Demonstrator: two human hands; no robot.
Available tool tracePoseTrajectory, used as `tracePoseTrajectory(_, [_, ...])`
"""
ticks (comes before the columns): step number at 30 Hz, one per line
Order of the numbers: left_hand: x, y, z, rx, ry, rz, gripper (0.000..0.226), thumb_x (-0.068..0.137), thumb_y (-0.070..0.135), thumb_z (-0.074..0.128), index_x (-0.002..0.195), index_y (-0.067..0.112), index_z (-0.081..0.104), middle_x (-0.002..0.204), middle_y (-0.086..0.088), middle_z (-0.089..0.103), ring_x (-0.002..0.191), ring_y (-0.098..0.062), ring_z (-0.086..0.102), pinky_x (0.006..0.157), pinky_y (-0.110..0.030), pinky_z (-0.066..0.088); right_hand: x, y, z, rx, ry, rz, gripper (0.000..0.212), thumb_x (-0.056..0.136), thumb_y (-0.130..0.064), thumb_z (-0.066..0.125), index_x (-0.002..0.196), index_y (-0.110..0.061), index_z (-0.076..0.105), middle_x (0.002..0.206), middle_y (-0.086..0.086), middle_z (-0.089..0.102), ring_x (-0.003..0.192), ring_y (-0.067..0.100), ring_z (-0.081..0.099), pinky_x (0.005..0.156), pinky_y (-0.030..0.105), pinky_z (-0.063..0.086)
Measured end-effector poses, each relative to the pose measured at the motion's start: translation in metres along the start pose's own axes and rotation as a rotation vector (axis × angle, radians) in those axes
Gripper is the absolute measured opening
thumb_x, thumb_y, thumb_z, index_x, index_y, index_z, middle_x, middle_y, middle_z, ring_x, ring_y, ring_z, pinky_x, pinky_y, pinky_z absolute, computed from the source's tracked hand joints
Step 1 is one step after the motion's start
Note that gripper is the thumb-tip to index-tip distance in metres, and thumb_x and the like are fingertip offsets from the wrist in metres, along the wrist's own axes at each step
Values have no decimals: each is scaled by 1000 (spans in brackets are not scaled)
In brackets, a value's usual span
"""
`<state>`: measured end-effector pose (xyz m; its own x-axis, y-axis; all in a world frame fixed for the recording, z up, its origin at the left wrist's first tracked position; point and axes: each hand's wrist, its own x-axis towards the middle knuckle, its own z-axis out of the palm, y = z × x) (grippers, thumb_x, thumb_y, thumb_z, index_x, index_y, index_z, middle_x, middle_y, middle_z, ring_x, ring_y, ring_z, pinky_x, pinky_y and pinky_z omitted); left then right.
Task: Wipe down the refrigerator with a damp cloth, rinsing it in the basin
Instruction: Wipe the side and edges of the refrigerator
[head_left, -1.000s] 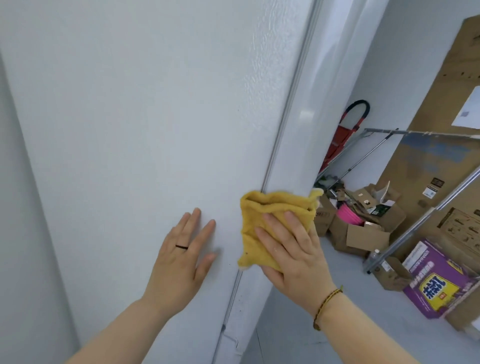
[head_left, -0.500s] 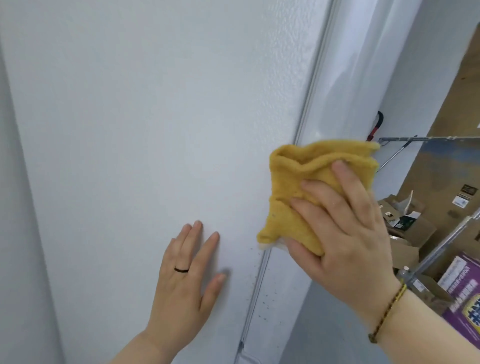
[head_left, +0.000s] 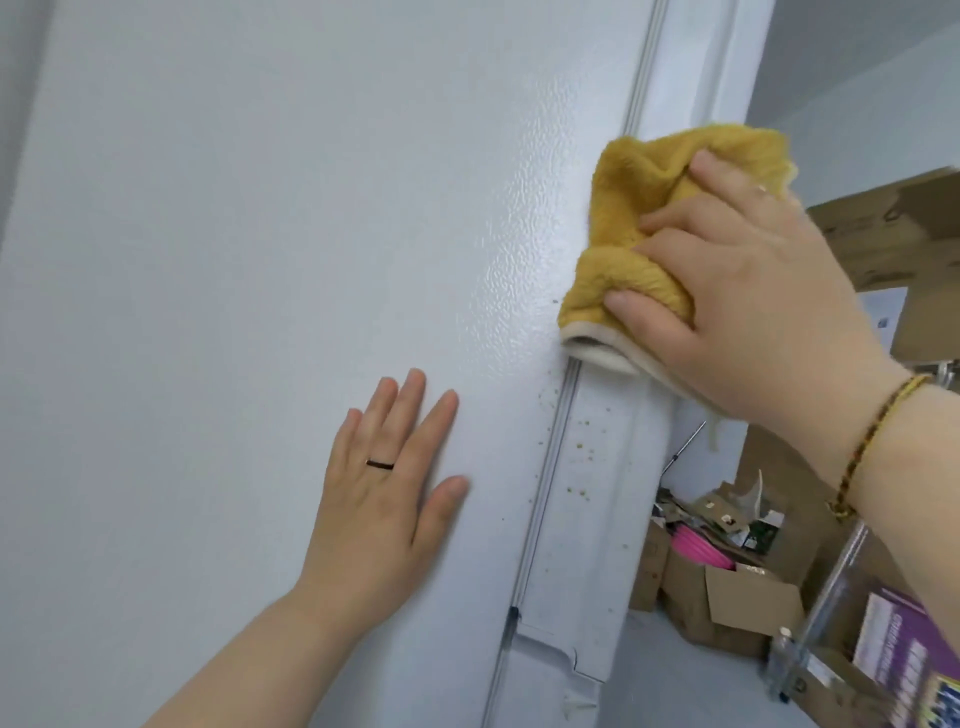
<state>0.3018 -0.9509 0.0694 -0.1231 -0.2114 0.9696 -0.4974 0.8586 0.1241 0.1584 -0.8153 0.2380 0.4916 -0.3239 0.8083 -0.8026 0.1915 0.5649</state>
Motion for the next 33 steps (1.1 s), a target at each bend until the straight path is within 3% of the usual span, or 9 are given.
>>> tracePoseTrajectory(3, [-2,-3,6,17,27,15,45,95,50,12,136,32,16,145,1,17,140,-5,-5,111,-22,-5,-52,-28,15,-18,-1,-75,43,82,-43,47,84,-5,67,97,14,66,123,38,43,97,62,37])
tracePoseTrajectory(6, [-1,-5,5,13,22,29,46,95,50,12,137,31,15,149,3,12,140,-4,-6,111,-22,-7,-94,-41,21,-12,-57,-224,42,90,-48,41,98,-12,60,112,11,60,127,33,36,99,61,32])
tracePoseTrajectory(9, [-4,-7,6,30,30,48,47,95,51,12,138,31,15,154,16,-5,139,0,-10,112,-22,-8,-73,-12,14,-103,-88,-335,46,92,-53,30,109,-16,52,120,9,58,128,30,33,106,54,23])
tracePoseTrajectory(12, [-5,-7,9,53,49,42,47,95,51,11,138,30,15,153,6,5,139,-1,-10,113,-23,-7,-31,11,13,-151,-8,-204,50,87,-51,38,109,-9,57,117,14,61,128,33,32,106,53,23])
tracePoseTrajectory(18, [-5,-10,12,54,73,68,48,96,50,11,140,32,13,151,20,-13,140,-2,-9,114,-25,-6,-66,-31,34,46,111,-16,45,93,-47,32,101,-6,50,118,16,54,131,35,25,110,45,18])
tracePoseTrajectory(21, [-5,-11,10,60,53,83,51,96,49,11,144,34,1,151,18,-15,140,-3,-9,114,-25,-7,-132,-63,40,61,-13,-176,45,92,-51,31,102,-11,49,123,7,45,142,23,11,112,48,15])
tracePoseTrajectory(25, [-6,-13,11,84,56,95,53,96,50,11,144,33,-2,152,17,-15,140,-4,-9,114,-25,-6,-117,-29,31,-62,-60,-455,45,91,-54,30,103,-17,52,119,4,59,142,19,13,116,44,11])
tracePoseTrajectory(28, [-6,-11,11,96,77,96,51,96,50,11,144,33,4,152,17,-14,140,-4,-10,114,-25,-7,-63,-3,25,-45,51,-314,45,94,-51,28,104,-13,50,116,11,60,130,29,32,109,51,21])
tracePoseTrajectory(33, [-6,-9,11,132,84,79,48,96,49,10,138,27,15,146,-3,18,140,-12,-1,112,-25,-5,-72,-37,44,146,240,21,35,93,-42,38,99,-10,51,113,12,58,129,32,31,110,44,23])
